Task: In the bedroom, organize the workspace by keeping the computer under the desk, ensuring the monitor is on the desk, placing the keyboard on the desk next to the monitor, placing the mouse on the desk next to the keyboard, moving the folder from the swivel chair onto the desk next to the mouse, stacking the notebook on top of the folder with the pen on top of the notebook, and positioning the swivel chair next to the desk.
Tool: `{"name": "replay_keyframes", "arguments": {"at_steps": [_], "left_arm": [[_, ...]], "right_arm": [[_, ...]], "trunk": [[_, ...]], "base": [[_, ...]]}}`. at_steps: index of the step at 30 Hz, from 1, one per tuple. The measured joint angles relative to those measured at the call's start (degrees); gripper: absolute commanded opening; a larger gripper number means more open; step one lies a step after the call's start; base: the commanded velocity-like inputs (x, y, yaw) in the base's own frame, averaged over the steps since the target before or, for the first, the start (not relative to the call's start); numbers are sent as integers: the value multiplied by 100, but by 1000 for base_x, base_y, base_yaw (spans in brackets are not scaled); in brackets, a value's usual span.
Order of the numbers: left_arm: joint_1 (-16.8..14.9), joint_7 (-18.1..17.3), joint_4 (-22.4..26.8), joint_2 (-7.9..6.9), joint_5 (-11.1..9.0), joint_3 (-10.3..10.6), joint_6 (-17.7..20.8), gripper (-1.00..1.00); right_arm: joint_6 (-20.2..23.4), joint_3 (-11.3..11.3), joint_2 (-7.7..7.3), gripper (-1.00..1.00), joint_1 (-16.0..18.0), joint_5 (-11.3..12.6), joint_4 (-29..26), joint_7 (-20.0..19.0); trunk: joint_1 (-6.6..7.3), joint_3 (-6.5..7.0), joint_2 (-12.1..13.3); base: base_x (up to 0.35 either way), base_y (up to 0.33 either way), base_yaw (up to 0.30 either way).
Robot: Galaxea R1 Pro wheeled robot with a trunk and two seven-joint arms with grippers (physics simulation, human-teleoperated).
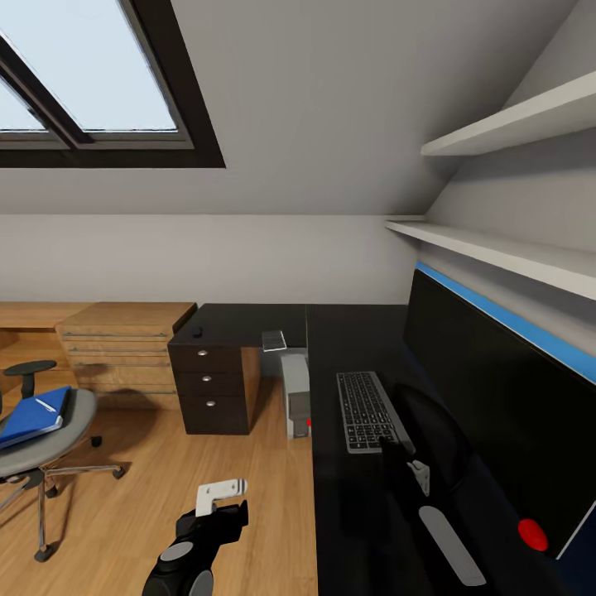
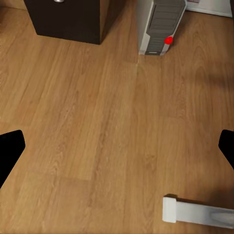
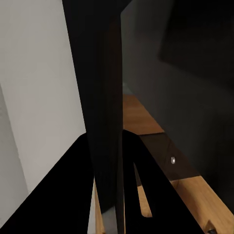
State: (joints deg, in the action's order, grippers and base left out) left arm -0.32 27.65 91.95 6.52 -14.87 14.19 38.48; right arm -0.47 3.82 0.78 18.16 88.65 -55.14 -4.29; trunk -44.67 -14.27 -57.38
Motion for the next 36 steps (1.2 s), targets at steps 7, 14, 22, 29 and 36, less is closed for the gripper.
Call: {"name": "replay_keyframes", "arguments": {"at_steps": [7, 14, 22, 29, 36], "left_arm": [[0, 2, 1, 2, 0, -8, 0, 100], [0, 0, 1, 4, 0, -9, 0, 100], [0, -3, 1, -1, 0, -15, 0, 100], [0, -12, 1, -15, 0, -18, 0, 100], [0, -15, 0, -13, 0, -16, -1, 100]], "right_arm": [[-20, -6, -1, -100, 0, -4, -1, 0], [-76, -4, 2, -100, 1, -3, -5, 1], [-167, -9, 2, -100, 0, -4, -2, 9], [-191, -8, -4, -100, 0, 5, -2, 11], [-186, -4, -5, -100, 0, 5, -5, 11]], "trunk": [[0, 0, 0], [0, 0, 0], [0, 0, 0], [-1, 0, 0], [-1, 0, 0]], "base": [[0, 0, 0], [0, 0, 0], [0, 0, 0], [-37, 0, 0], [-99, 0, 0]]}}
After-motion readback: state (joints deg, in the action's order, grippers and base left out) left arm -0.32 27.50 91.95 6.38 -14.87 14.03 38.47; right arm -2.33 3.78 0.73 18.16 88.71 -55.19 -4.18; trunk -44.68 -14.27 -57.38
